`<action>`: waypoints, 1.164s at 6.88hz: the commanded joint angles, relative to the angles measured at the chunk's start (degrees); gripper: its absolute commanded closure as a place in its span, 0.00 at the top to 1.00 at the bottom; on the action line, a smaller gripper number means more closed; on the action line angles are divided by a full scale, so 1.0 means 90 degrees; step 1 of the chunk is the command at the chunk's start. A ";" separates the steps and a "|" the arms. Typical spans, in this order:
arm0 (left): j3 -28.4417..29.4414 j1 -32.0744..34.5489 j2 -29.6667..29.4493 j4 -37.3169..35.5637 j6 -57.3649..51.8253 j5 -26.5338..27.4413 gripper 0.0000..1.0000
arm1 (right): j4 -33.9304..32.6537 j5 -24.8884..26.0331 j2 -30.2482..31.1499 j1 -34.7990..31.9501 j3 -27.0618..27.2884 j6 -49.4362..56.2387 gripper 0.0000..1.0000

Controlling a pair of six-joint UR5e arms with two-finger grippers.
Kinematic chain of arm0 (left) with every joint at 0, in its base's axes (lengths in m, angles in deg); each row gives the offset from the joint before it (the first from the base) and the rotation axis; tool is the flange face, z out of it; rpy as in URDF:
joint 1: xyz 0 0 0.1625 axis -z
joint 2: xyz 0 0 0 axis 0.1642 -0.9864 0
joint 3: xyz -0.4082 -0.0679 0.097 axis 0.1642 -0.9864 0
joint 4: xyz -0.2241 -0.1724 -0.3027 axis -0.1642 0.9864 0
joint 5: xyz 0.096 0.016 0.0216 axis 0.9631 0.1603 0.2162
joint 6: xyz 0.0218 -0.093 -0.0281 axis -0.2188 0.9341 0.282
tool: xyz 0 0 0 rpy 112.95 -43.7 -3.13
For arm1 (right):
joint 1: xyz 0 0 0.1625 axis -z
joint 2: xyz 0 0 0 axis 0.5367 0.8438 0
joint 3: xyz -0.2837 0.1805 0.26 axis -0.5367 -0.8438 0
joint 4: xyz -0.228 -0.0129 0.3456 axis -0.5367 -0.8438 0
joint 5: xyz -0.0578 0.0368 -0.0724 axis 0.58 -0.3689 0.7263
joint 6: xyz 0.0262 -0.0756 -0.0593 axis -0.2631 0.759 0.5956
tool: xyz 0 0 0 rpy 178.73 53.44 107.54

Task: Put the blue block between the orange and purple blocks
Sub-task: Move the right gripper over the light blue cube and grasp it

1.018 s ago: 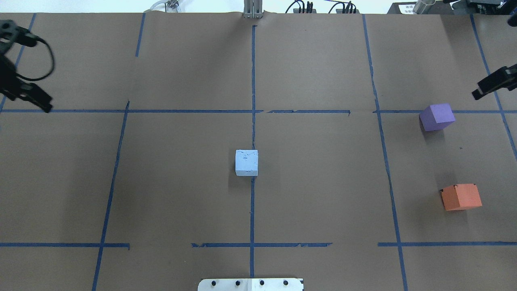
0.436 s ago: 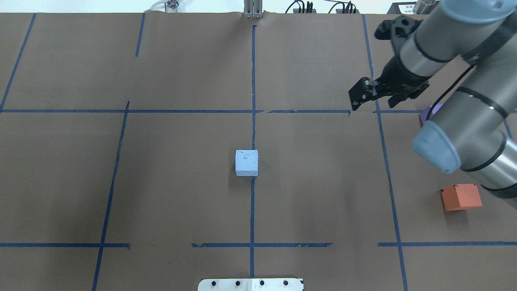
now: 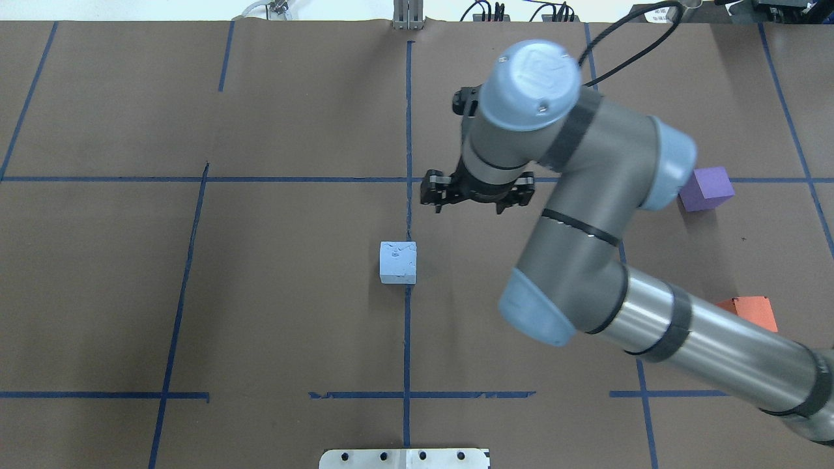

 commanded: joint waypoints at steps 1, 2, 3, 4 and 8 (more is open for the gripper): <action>0.0013 0.0005 -0.0027 0.0000 0.0000 -0.0031 1.00 | 0.0341 0.0602 -0.1221 0.0505 -0.1661 -0.0710 1.00; 0.0013 0.0005 -0.0027 0.0000 0.0010 -0.0041 1.00 | 0.0876 0.0643 -0.1216 0.0661 -0.2046 -0.0742 1.00; 0.0023 0.0005 -0.0027 0.0000 0.0010 -0.0041 1.00 | 0.0949 0.0711 -0.1042 0.0682 -0.2030 -0.0733 1.00; 0.0023 0.0005 -0.0027 0.0000 0.0010 -0.0041 1.00 | 0.0902 0.0712 -0.0972 0.0672 -0.2001 -0.0723 1.00; 0.0033 0.0005 -0.0027 0.0000 0.0010 -0.0031 1.00 | 0.0911 0.0712 -0.0709 0.1081 -0.2040 -0.0694 1.00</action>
